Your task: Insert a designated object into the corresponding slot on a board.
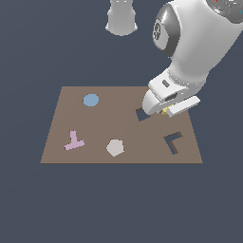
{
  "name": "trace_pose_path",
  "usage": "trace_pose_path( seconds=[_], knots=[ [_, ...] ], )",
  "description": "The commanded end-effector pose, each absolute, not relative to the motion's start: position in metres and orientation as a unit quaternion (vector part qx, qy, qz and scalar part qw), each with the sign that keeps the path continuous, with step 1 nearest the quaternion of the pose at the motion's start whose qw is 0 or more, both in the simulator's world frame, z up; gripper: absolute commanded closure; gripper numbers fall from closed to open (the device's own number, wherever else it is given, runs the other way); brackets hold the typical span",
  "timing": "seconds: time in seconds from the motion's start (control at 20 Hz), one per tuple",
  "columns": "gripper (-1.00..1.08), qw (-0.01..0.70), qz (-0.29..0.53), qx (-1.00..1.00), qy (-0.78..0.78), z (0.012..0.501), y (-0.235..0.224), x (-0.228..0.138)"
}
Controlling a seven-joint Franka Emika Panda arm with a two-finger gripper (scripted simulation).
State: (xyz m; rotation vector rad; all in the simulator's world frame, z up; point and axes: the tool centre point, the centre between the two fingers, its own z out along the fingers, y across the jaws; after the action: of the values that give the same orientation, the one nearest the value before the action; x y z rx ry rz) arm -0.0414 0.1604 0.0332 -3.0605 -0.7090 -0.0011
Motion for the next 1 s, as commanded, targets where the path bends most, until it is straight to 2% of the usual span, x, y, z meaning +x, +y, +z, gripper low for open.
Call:
trace_pose_path(
  seconds=[0.0,0.95],
  knots=[
    [1.08,0.0,-0.001,-0.985,-0.171,0.034,0.157,-0.036],
    [1.08,0.001,-0.001,-0.962,0.273,0.038,0.112,-0.012]
  ],
)
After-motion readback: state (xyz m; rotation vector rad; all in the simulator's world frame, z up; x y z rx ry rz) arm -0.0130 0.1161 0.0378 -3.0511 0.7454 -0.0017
